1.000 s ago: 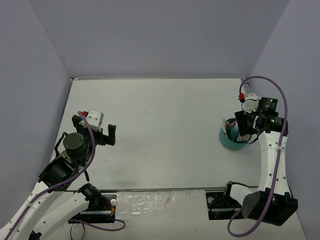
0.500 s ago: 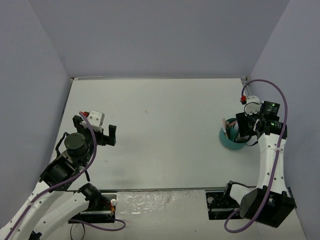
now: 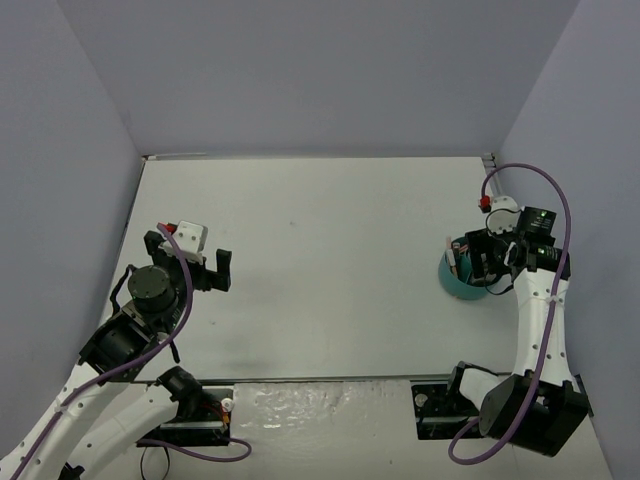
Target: Organize the makeup
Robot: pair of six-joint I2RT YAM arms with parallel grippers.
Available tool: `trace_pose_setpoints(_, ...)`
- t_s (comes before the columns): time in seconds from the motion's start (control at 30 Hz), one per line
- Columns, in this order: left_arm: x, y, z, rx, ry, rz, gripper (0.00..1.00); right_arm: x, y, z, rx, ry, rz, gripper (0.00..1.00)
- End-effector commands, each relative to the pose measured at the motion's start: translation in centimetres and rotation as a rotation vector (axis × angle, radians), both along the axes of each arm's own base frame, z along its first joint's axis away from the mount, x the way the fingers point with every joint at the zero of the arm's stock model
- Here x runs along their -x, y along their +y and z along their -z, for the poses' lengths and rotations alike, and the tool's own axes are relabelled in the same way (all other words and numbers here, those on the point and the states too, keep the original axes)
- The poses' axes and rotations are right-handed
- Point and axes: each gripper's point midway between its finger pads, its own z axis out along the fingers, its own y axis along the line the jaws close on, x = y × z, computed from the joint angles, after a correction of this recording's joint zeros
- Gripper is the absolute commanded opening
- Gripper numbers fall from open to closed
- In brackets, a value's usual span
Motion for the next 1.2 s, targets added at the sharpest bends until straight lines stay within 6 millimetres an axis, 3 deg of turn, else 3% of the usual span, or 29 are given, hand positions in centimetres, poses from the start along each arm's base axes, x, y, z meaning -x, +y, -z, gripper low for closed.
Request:
trace_pose_setpoints(0.0,-0.5,0.1,-1.9,0.033,-0.063,-0.012,0.97,-1.0,-1.0,-2.4,0.049,-0.094,0.029,0.78)
trace_pose_setpoints(0.2,-0.4,0.2,-1.9,0.034,-0.065,-0.014,0.97,-0.9,-1.3,-4.2,0.073,-0.148,0.071,0.88)
trace_pose_setpoints(0.37,-0.5,0.2,-1.9,0.031,-0.062,-0.019,0.97,-1.8,-1.1,-10.2,0.044,-0.311,0.135,0.93)
trace_pose_setpoints(0.57,-0.8,0.7,-1.6,0.030,-0.055,-0.049,0.97,-1.7,0.4,-21.0,-0.036,-0.608,0.189,1.00)
trace_pose_setpoints(0.67,-0.9,1.2,-1.6,0.028,-0.055,-0.075,0.97,0.2,2.1,-26.6,-0.121,-0.780,0.233,1.00)
trace_pose_setpoints(0.8,-1.0,1.9,-2.3,0.038,-0.060,-0.109,0.97,4.6,4.2,-30.9,-0.253,-0.955,0.280,1.00)
trace_pose_setpoints(0.97,-0.9,2.6,-3.6,0.054,-0.053,-0.149,0.97,9.6,5.7,-30.5,-0.286,-1.048,0.236,1.00)
trace_pose_setpoints(1.17,0.0,4.2,-5.4,0.113,-0.072,-0.222,0.97,15.2,4.3,-28.8,-0.260,-1.168,0.313,1.00)
